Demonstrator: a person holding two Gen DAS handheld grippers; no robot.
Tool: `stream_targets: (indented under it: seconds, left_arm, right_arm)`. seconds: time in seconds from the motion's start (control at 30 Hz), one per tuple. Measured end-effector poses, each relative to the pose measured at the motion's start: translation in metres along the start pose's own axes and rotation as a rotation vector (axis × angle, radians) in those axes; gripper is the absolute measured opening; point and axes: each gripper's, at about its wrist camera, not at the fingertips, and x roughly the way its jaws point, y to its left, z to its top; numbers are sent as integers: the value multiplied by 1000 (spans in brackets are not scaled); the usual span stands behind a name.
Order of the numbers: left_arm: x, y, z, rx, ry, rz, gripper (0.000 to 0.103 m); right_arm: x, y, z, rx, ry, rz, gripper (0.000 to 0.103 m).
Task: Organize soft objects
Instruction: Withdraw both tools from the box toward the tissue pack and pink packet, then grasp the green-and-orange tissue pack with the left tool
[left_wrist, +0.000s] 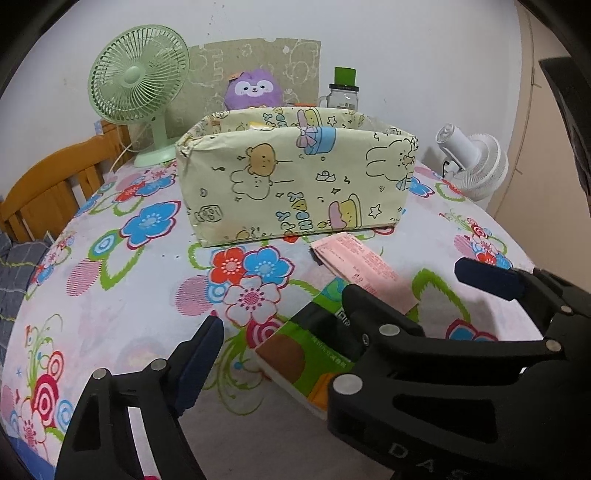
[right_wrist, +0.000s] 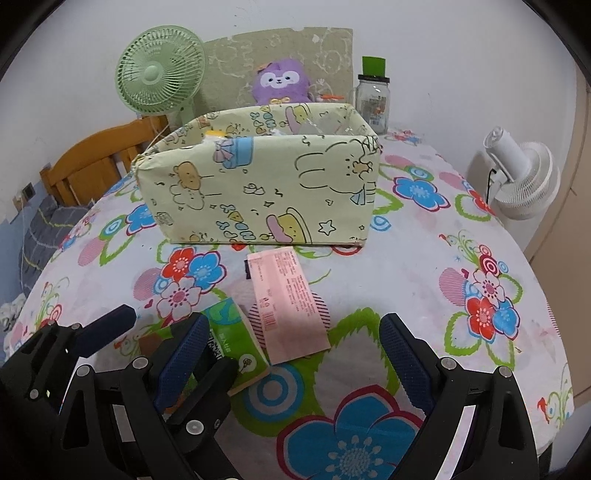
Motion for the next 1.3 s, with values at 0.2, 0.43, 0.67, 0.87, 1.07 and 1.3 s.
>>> stream_targets:
  seconds: [0.2,0.43,0.67,0.87,1.07,1.3]
  left_arm:
    - [5,-5,2,8,-9,-15,78]
    - [3,-3,4,3,-15,-47,52]
    - [1,3,6,-6,-21,-39,37]
    - [2,15,8,-31,-28,2,36]
    - [2,26,11,-54,-31,21,39]
    - [6,17,11,-28,-25,16,58]
  right_arm:
    - [6,-4,2,13,12,-1,95]
    - [6,-4,5,14,4,15,95]
    - [9,-1,11,5,-2,16,95]
    - [11,1,15,-1,-6,19,95]
    - [15,1,19,3,0,21,95]
    - [18,-1,20,0,4,16,95]
